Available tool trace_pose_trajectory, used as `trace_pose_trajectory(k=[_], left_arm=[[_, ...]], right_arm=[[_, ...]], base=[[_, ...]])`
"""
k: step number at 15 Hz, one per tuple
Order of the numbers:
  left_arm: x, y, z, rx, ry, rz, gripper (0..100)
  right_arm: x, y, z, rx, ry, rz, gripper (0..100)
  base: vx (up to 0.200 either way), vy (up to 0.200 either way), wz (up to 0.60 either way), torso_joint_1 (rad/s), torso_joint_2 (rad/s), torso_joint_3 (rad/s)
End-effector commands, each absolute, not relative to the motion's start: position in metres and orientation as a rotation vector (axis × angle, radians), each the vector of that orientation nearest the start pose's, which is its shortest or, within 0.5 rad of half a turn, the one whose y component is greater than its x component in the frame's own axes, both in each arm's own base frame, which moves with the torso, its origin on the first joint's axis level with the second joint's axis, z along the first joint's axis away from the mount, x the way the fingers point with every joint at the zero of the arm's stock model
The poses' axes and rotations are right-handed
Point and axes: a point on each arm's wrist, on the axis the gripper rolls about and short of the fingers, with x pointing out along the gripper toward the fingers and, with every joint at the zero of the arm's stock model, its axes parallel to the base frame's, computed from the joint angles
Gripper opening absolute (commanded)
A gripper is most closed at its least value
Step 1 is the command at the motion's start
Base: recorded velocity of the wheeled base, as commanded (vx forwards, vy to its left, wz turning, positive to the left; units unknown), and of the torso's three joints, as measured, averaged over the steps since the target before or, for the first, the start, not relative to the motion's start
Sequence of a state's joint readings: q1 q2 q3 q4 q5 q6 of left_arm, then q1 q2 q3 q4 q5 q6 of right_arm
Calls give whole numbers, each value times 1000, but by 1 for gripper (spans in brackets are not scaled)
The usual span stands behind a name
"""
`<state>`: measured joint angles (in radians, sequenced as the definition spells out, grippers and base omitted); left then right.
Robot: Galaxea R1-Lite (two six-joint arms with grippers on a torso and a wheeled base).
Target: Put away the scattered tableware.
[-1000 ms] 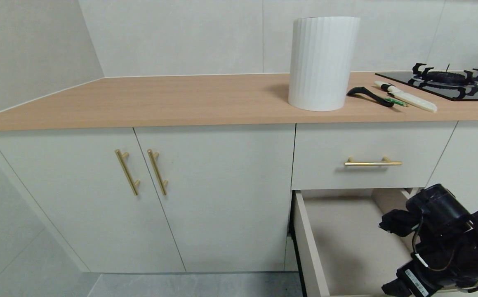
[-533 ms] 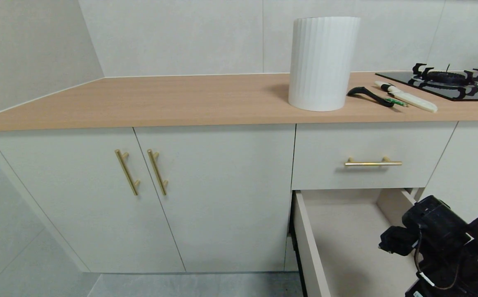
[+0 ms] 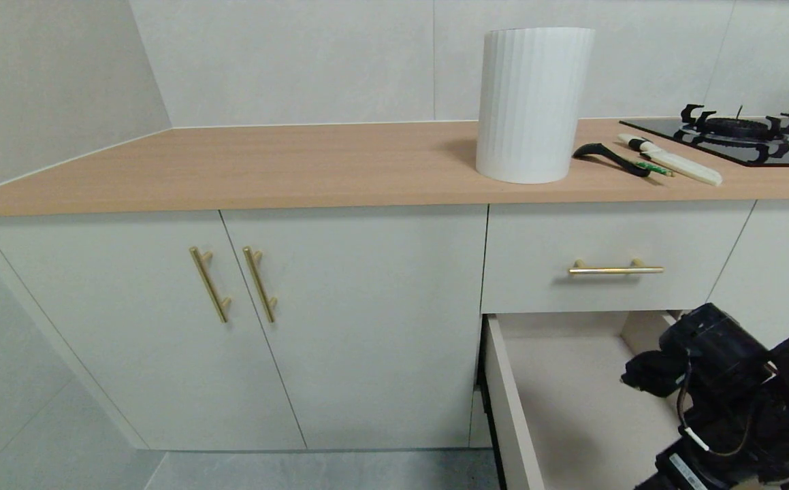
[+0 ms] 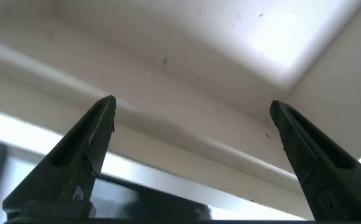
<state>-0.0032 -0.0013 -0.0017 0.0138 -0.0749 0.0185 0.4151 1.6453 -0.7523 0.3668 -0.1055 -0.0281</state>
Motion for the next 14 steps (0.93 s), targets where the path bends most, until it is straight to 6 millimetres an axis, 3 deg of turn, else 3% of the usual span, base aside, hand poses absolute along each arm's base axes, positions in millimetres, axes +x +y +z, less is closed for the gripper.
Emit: trace_pose_trajectory(k=[1, 5, 14], left_arm=[[-23, -2, 74, 18, 12, -78, 100], [-23, -2, 74, 18, 12, -78, 100], [-23, -2, 74, 18, 12, -78, 100]], right_arm=[[216, 87, 125, -260, 1137, 236, 100], [236, 72, 136, -163, 930, 123, 100], [232, 63, 154, -130, 834, 96, 100]], base=[[0, 0, 0, 0, 0, 0], [0, 0, 0, 0, 0, 0], [0, 0, 0, 4, -13, -9]])
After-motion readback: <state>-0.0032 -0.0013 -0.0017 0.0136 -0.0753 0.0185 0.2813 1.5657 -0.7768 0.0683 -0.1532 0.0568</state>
